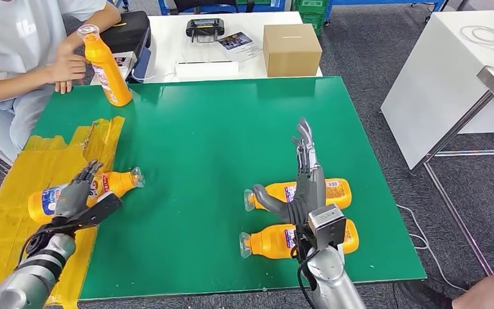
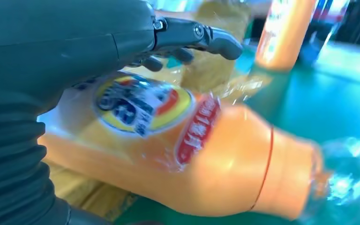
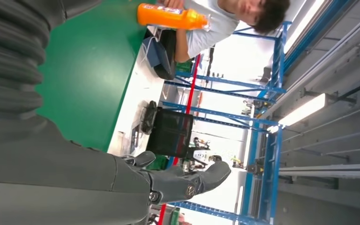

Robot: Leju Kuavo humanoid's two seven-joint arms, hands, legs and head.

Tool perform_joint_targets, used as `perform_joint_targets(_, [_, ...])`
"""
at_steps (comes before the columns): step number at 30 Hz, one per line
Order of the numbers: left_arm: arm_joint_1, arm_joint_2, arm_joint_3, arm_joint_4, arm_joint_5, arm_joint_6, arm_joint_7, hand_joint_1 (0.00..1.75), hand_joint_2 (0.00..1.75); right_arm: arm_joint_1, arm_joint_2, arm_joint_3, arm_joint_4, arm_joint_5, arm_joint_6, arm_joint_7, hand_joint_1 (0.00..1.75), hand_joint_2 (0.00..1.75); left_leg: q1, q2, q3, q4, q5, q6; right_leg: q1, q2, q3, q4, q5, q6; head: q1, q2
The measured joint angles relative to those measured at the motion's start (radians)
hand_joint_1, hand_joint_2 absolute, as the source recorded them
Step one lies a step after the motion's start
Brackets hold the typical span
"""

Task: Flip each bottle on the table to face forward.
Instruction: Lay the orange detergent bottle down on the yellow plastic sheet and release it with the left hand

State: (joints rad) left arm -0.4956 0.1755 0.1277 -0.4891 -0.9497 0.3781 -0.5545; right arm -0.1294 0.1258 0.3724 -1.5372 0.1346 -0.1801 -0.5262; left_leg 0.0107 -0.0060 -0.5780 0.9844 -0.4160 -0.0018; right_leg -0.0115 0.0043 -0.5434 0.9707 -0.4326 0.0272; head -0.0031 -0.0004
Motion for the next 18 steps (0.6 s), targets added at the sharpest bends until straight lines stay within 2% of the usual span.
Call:
perform_joint_targets(3, [0.057,-0.011,0.029,-0.08,0.071,0.007,-0.015,0.0,1.75,0.001,0.0,-0.007,0.007,0.005,-0.001,0.0,0.0,1.75,0.0,0.0,-0.003,0.0,0.0,0.0,0.0,0.0,-0.002,0.0,0.0,0.0,0.0,0.0])
perform_joint_targets(9, [0.112,-0.029,0.041,-0.158,0.136,0.05,-0.024,0.0,1.75,0.001,0.0,-0.013,0.019,0.015,-0.001,0.0,0.0,1.75,0.0,0.0,-0.006,0.0,0.0,0.0,0.0,0.0,-0.005,0.0,0.0,0.0,0.0,0.0])
perform_joint_targets(18, [0.143,-0.045,0.056,-0.204,0.155,0.071,-0.033,0.0,1.75,0.001,0.0,-0.014,0.028,0.021,-0.002,0.0,0.0,1.75,0.0,0.0,-0.01,0.0,0.0,0.0,0.0,0.0,-0.009,0.0,0.0,0.0,0.0,0.0])
